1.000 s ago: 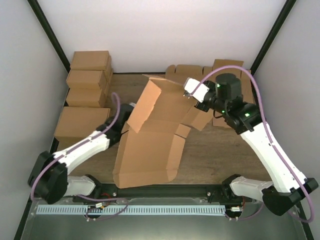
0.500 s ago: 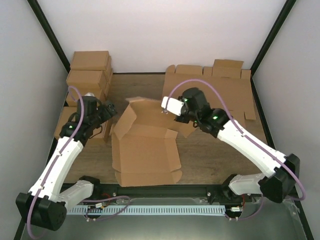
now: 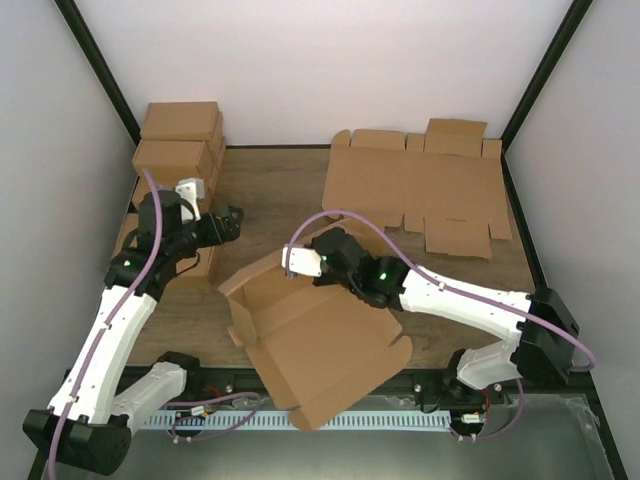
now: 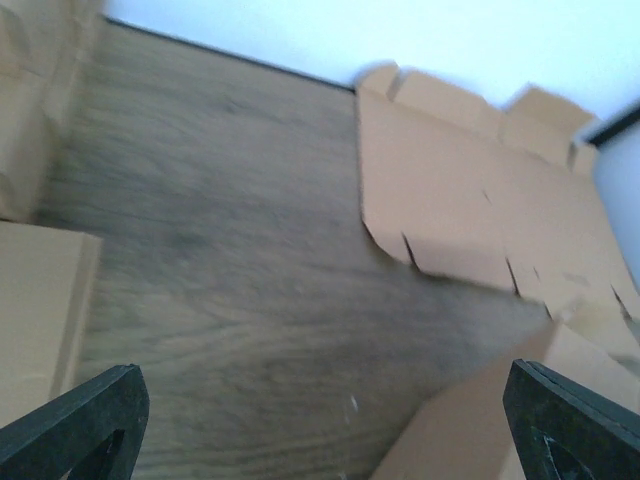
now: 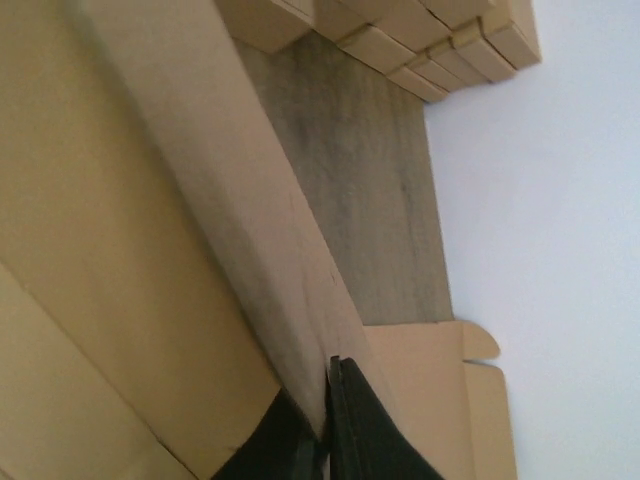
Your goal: Fold the paper box
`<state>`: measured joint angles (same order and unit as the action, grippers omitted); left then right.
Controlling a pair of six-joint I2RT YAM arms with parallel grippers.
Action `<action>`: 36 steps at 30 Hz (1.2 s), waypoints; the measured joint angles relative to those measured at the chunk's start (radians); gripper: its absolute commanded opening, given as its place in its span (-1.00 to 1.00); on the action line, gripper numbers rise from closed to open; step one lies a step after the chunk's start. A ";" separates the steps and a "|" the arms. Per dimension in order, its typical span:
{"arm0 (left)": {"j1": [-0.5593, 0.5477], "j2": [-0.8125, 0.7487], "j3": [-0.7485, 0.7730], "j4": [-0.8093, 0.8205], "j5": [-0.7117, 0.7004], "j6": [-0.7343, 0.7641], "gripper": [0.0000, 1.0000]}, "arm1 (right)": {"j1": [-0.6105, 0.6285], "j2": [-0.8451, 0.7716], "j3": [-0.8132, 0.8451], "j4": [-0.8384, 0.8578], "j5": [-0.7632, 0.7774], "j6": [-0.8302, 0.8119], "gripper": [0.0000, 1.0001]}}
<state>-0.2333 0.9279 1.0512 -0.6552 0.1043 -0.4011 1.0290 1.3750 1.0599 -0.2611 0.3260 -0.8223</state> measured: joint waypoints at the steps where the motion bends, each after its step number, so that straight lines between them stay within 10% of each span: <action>1: 0.000 0.007 -0.016 0.007 0.045 0.017 1.00 | 0.016 -0.001 -0.017 0.011 0.005 0.000 -0.76; 17: -0.180 0.248 -0.132 0.064 0.605 0.102 0.73 | 0.060 -0.240 -0.245 -0.022 -0.134 0.190 -0.28; 31: -0.370 0.330 -0.131 0.069 0.547 0.142 0.28 | 0.060 -0.529 -0.304 -0.067 -0.362 0.471 0.23; 36: -0.396 0.343 -0.111 0.062 0.505 0.147 0.28 | 0.054 -0.570 -0.299 -0.081 -0.293 0.722 0.05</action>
<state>-0.6296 1.2705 0.9401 -0.5930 0.6090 -0.2543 1.0832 0.8047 0.7609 -0.3420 0.0330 -0.1005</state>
